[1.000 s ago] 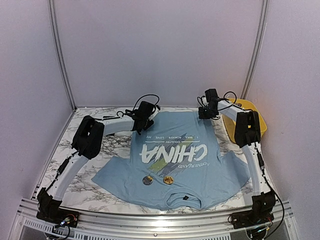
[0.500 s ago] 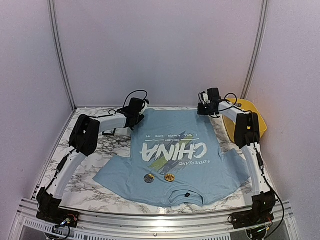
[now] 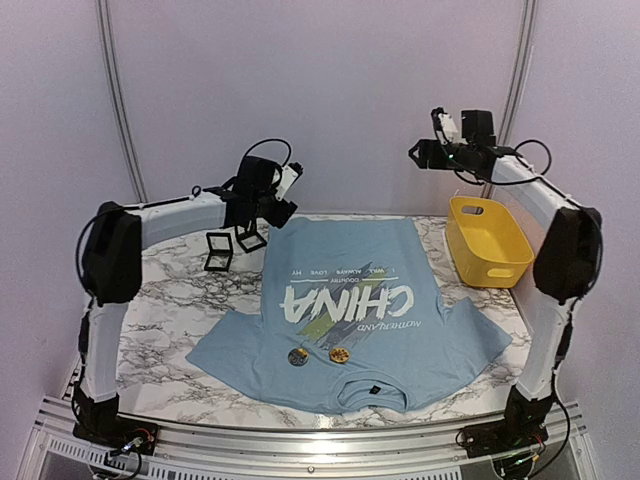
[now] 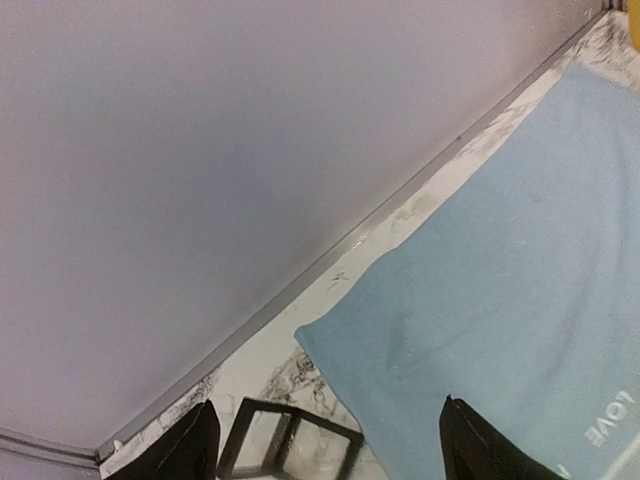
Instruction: Pin the brooch onto the clothing
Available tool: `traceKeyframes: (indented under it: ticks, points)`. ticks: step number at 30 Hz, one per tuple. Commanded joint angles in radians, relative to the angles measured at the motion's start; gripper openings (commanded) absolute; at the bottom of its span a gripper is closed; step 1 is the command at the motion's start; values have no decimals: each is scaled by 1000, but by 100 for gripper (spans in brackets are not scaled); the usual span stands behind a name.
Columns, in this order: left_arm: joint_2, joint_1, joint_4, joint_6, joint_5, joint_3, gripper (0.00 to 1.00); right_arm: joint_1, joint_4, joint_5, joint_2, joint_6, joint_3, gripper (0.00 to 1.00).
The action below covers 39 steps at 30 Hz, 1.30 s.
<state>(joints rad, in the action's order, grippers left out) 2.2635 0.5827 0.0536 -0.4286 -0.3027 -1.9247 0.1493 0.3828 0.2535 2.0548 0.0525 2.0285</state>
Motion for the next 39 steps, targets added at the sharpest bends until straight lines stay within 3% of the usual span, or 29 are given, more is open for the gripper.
traceKeyframes:
  ticks: [1,4,7,11,14,17,21,28,39]
  points:
    - [-327,36,22,187,129,319,75,-7,-82,23,-277,-34,-334,78]
    - [-505,76,24,350,124,578,70,3,-108,99,-452,43,-582,76]
    - [-646,165,36,418,100,826,64,64,-51,105,-569,116,-766,64]
    - [-737,329,82,421,83,1005,58,245,19,32,-638,174,-965,54]
    - [-747,434,98,421,97,1075,56,346,10,3,-646,256,-1088,40]
    - [-705,498,106,421,119,1087,53,400,-54,-11,-636,334,-1209,28]
    - [-640,557,207,421,93,1065,50,424,-44,-56,-610,395,-1297,22]
    - [-659,570,347,493,149,1097,52,423,45,-89,-622,423,-1402,24]
    - [-604,575,588,562,181,962,55,395,191,-153,-720,412,-1338,30]
